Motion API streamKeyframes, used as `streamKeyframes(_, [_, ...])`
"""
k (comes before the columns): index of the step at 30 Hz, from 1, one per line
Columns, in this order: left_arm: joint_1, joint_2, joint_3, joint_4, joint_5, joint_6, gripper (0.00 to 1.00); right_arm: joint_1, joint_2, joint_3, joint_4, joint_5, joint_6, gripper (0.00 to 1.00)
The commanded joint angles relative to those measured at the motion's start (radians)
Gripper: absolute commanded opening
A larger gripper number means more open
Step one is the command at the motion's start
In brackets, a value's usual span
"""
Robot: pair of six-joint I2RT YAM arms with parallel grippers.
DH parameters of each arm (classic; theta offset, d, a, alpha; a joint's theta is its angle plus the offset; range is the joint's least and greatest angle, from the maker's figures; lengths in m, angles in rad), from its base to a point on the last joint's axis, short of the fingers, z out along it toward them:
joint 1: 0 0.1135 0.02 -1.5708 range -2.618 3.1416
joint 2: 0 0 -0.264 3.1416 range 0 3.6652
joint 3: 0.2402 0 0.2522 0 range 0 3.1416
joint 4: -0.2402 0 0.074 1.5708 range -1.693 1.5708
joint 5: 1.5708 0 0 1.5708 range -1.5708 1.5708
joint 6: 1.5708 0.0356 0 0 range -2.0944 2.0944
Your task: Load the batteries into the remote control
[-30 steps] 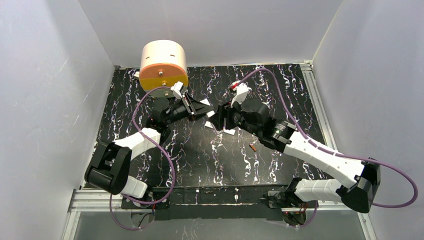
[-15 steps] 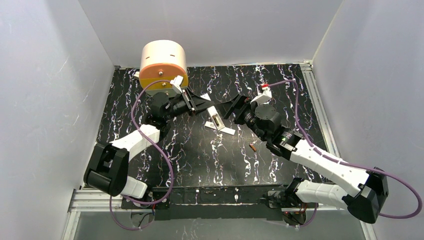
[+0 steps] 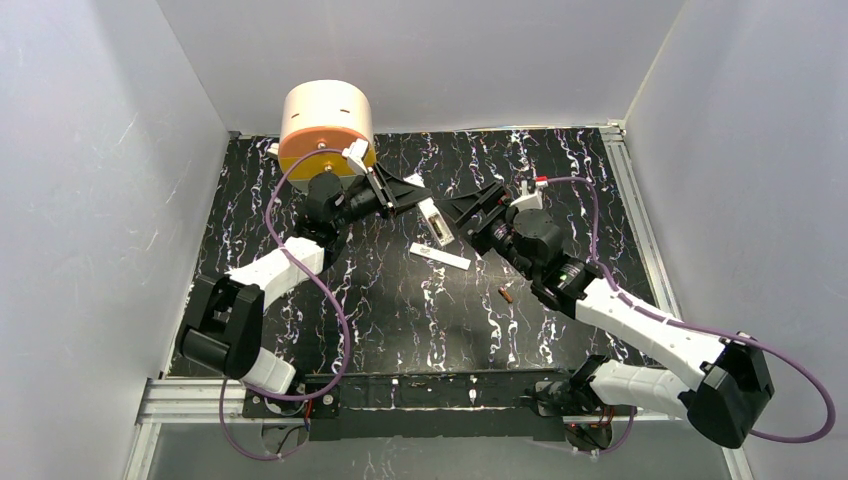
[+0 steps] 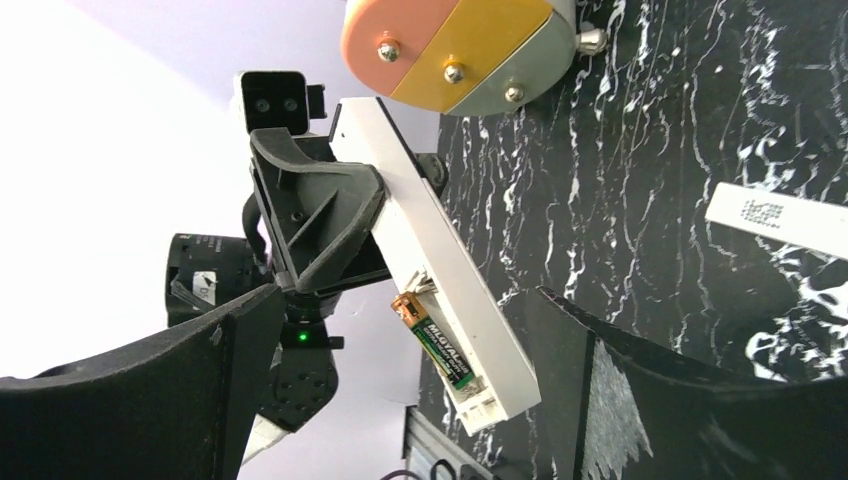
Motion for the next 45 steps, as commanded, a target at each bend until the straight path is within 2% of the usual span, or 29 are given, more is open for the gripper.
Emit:
streamKeyframes(1, [0.001, -0.009, 0.045, 0.014, -0.008, 0.006, 0.0, -0.015, 0.031, 0.011, 0.063, -0.081, 0.091, 0.99])
streamKeyframes(7, [0.009, -0.012, 0.041, 0.014, -0.008, 0.02, 0.0, -0.033, 0.114, 0.042, 0.109, -0.176, 0.14, 0.99])
streamKeyframes(15, [0.011, -0.018, 0.042, 0.014, 0.001, 0.029, 0.0, -0.046, 0.126, 0.016, 0.154, -0.202, 0.176, 0.96])
streamKeyframes(31, [0.011, -0.032, 0.042, 0.014, 0.008, 0.031, 0.0, -0.066, 0.17, -0.012, 0.25, -0.278, 0.229, 0.58])
streamKeyframes(41, [0.013, -0.02, 0.083, 0.014, 0.015, -0.094, 0.0, -0.066, 0.152, -0.027, 0.281, -0.266, 0.163, 0.41])
streamKeyframes(43, [0.013, -0.028, 0.078, 0.014, 0.011, -0.093, 0.0, -0.068, 0.153, -0.024, 0.293, -0.269, 0.149, 0.44])
streamKeyframes(44, [0.014, -0.031, 0.076, 0.014, 0.01, -0.091, 0.0, -0.068, 0.151, -0.023, 0.296, -0.269, 0.148, 0.51])
streamKeyframes(45, [0.012, -0.031, 0.075, 0.014, 0.012, -0.091, 0.0, -0.07, 0.149, -0.023, 0.297, -0.267, 0.148, 0.67])
